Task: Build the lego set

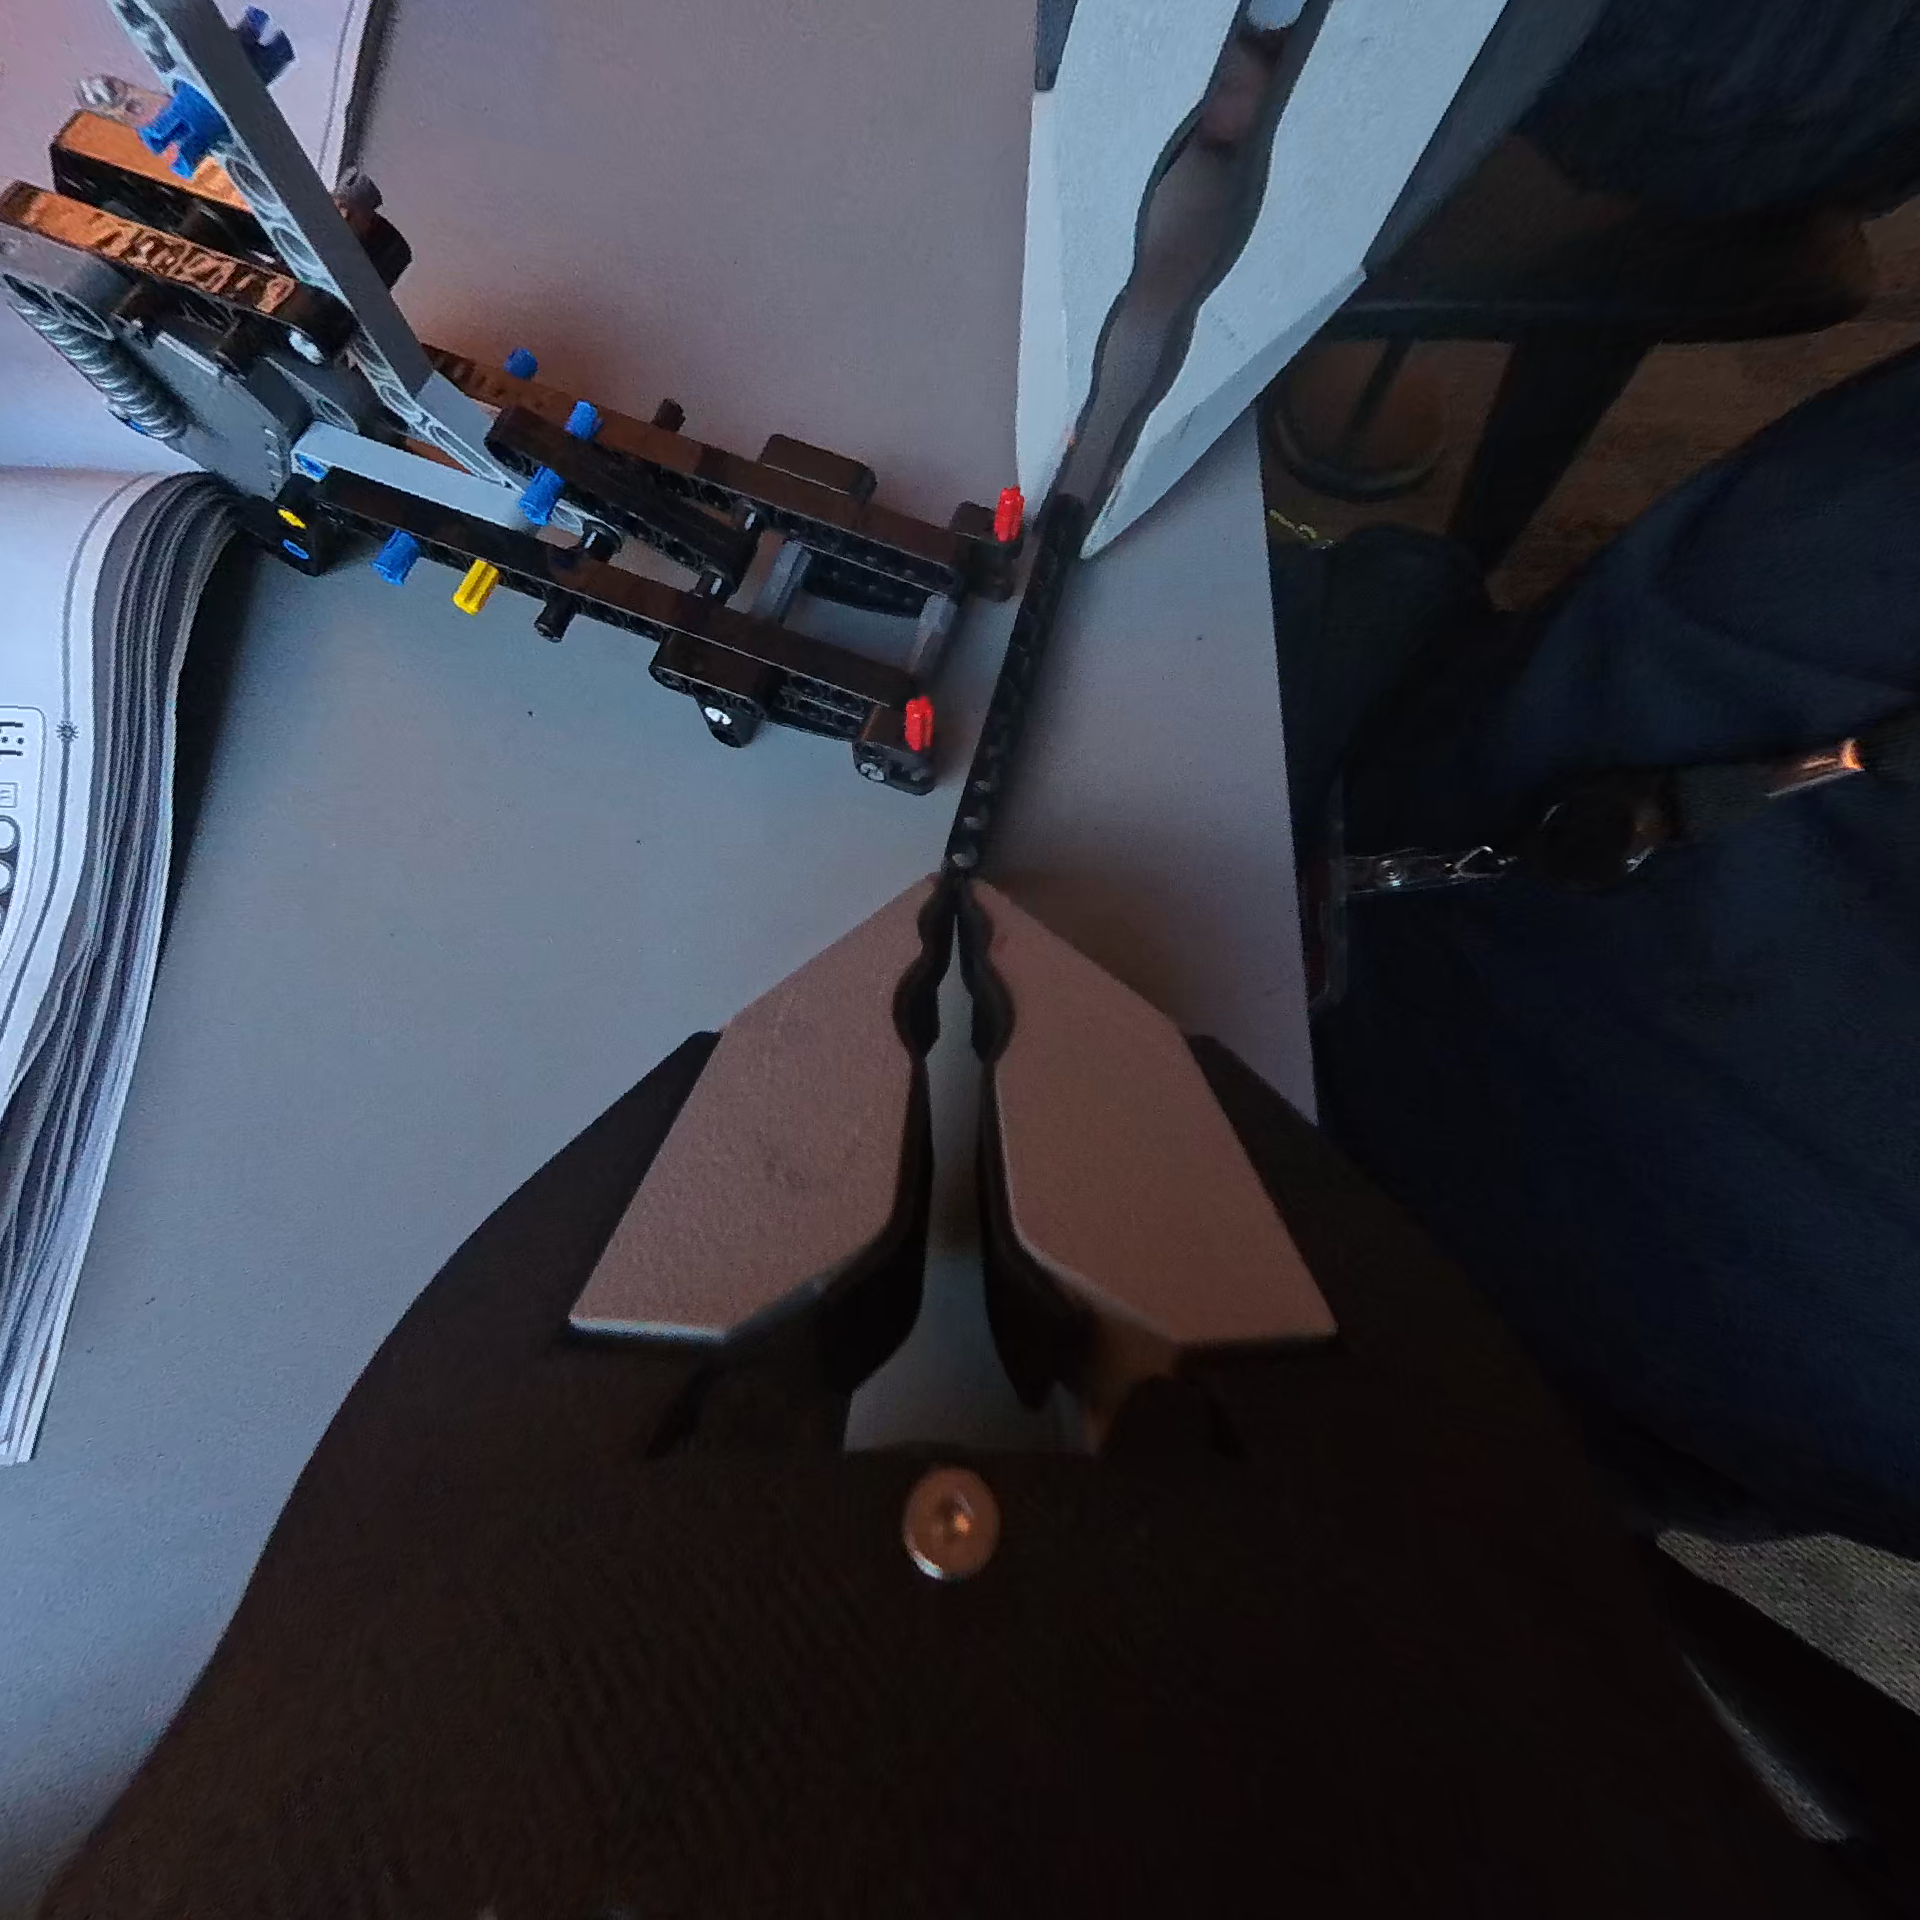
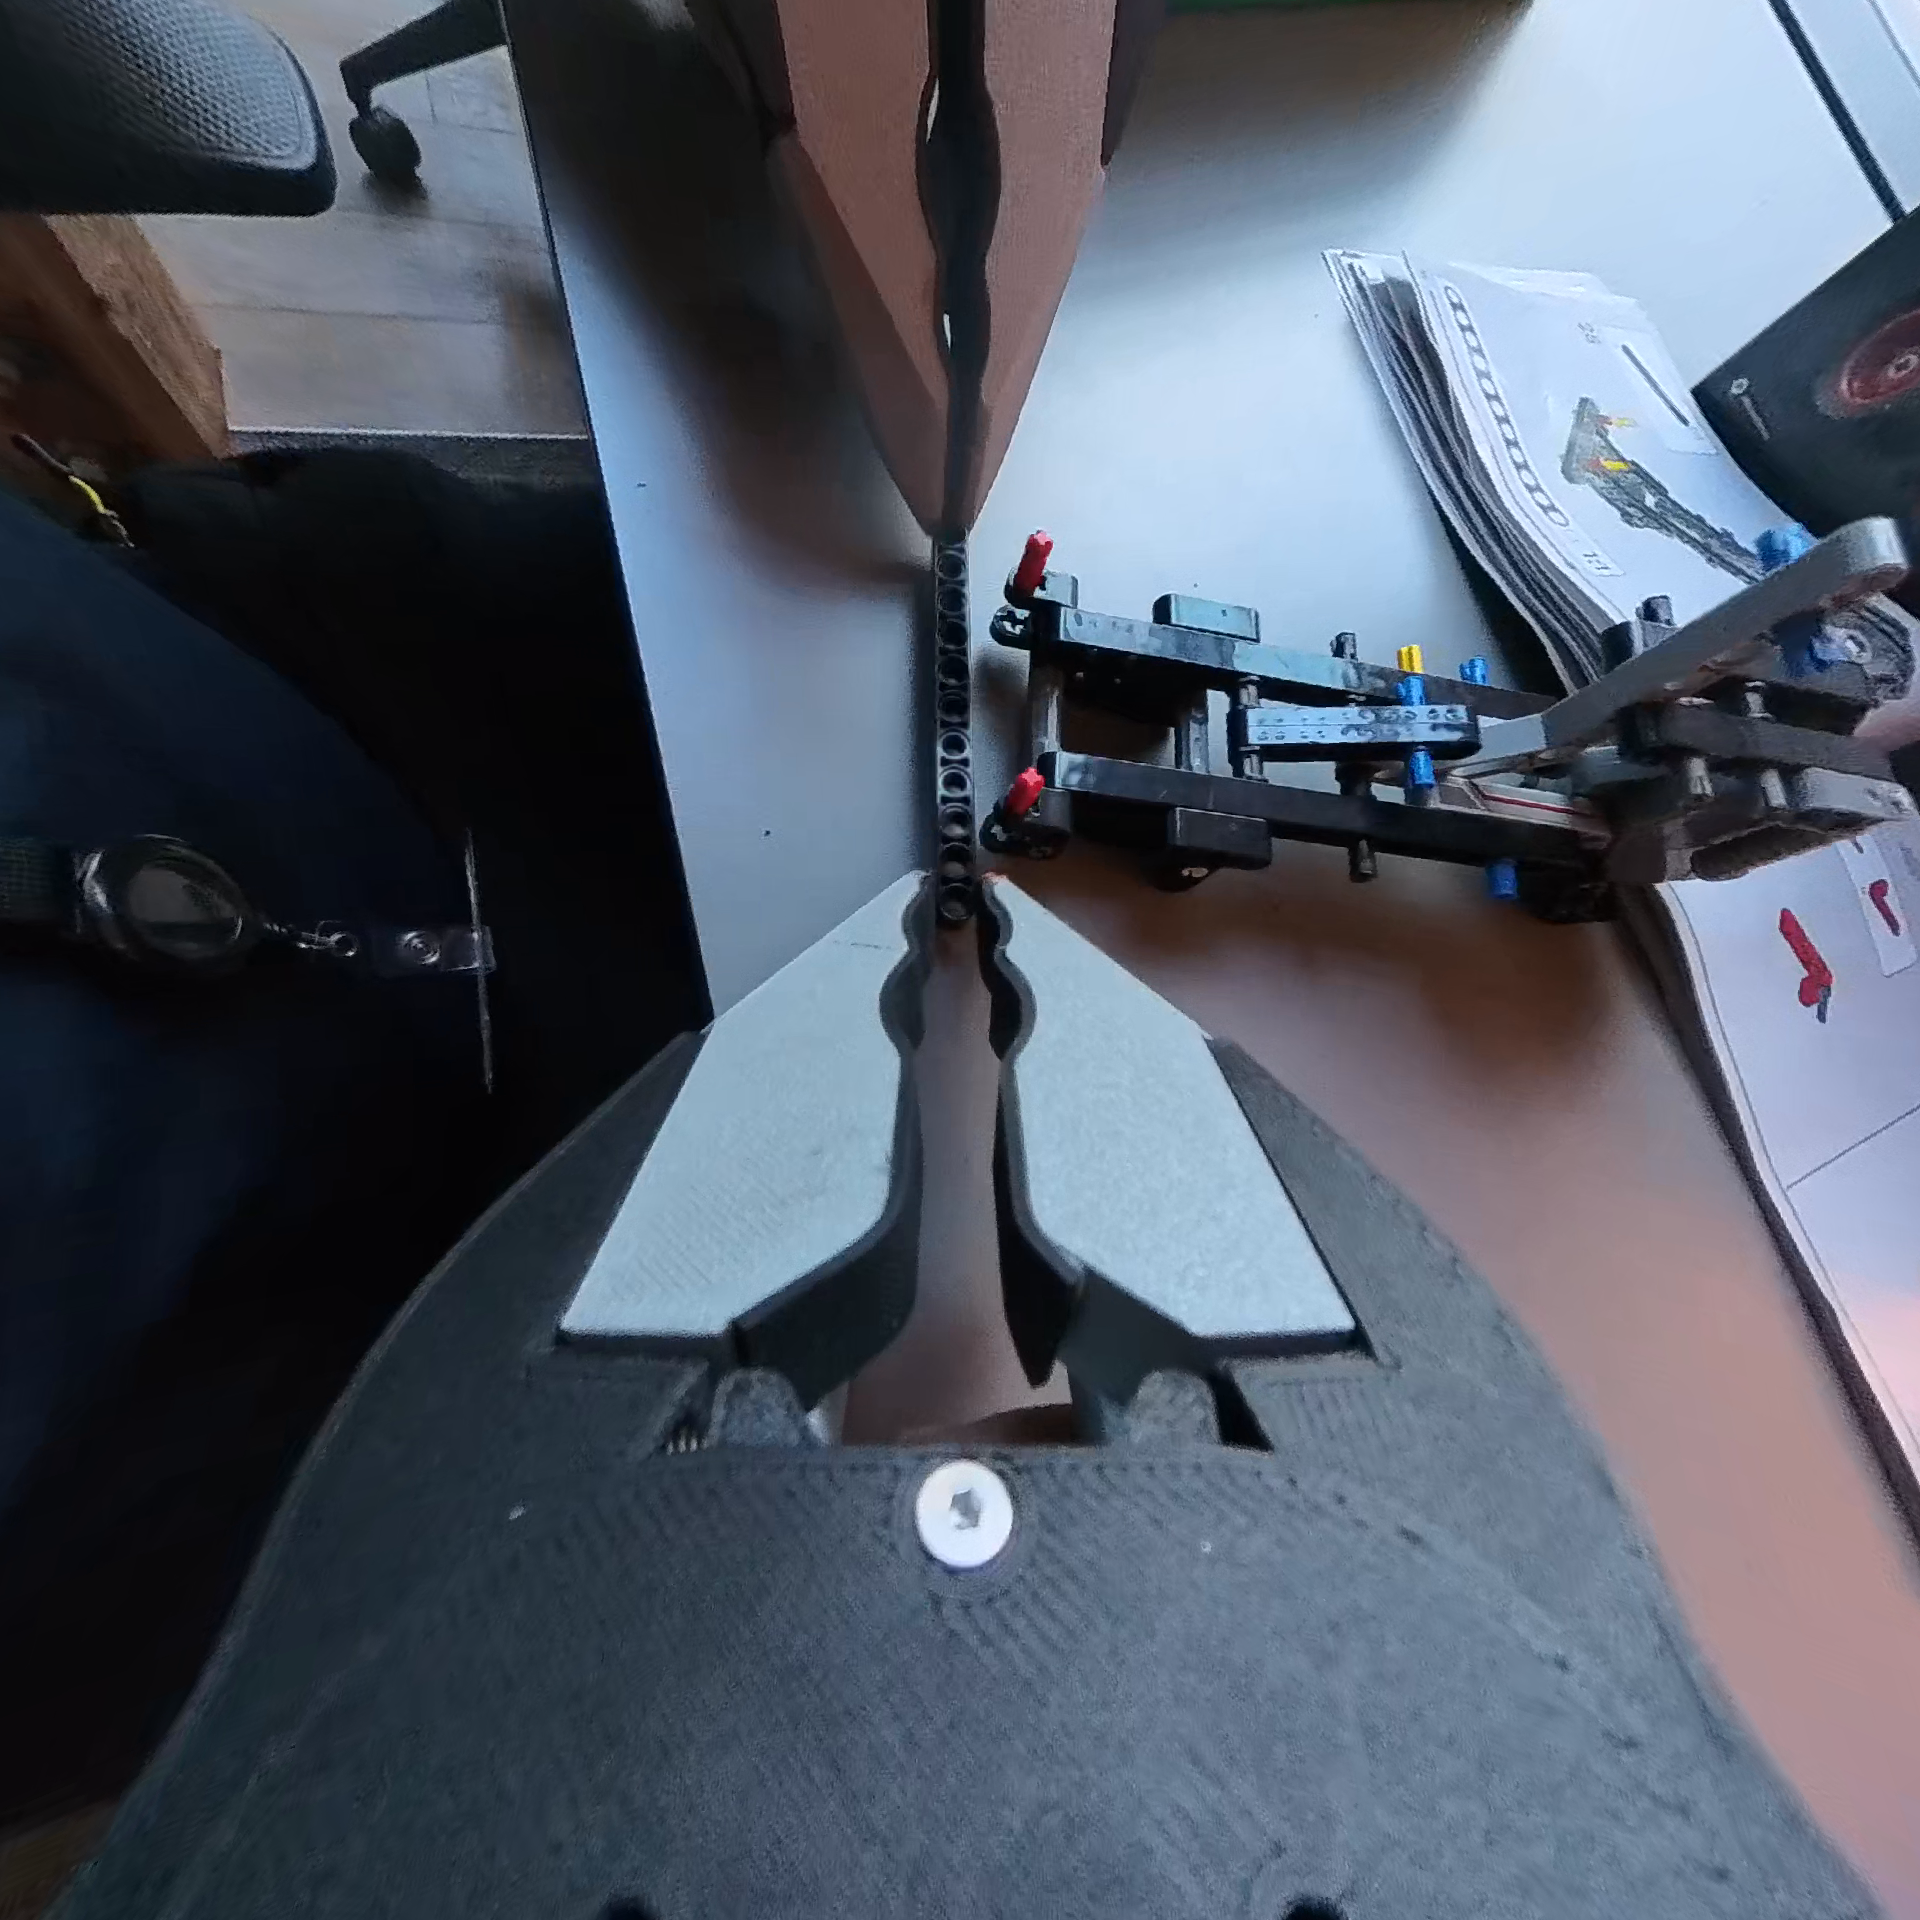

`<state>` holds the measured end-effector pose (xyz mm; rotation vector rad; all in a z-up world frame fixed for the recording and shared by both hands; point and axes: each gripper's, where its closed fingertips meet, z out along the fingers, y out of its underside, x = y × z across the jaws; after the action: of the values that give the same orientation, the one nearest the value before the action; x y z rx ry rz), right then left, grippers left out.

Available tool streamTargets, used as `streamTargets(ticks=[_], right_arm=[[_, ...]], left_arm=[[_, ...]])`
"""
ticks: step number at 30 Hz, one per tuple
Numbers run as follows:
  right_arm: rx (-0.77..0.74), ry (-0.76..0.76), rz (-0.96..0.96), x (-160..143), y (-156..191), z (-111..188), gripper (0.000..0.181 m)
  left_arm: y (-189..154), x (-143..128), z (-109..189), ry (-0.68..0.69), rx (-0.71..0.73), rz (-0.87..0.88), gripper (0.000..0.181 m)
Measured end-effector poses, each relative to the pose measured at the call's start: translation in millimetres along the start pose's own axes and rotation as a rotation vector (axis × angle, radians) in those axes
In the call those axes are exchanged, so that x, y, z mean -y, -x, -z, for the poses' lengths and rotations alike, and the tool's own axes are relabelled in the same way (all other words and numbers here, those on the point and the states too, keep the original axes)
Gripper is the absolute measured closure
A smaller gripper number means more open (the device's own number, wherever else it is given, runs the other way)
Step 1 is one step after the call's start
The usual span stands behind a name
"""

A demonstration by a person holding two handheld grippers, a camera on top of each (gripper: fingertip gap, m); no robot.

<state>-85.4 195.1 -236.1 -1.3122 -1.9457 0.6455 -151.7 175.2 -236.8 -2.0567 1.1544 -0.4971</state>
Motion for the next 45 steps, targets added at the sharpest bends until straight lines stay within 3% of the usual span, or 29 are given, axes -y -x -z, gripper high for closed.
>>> streamTargets(ticks=[45], right_arm=[[-0.022, -0.009, -0.035, -3.8, -13.5, 4.2, 0.177]], left_arm=[[11.8, 9.6, -5.6, -0.021, 0.035, 0.012, 0.181]])
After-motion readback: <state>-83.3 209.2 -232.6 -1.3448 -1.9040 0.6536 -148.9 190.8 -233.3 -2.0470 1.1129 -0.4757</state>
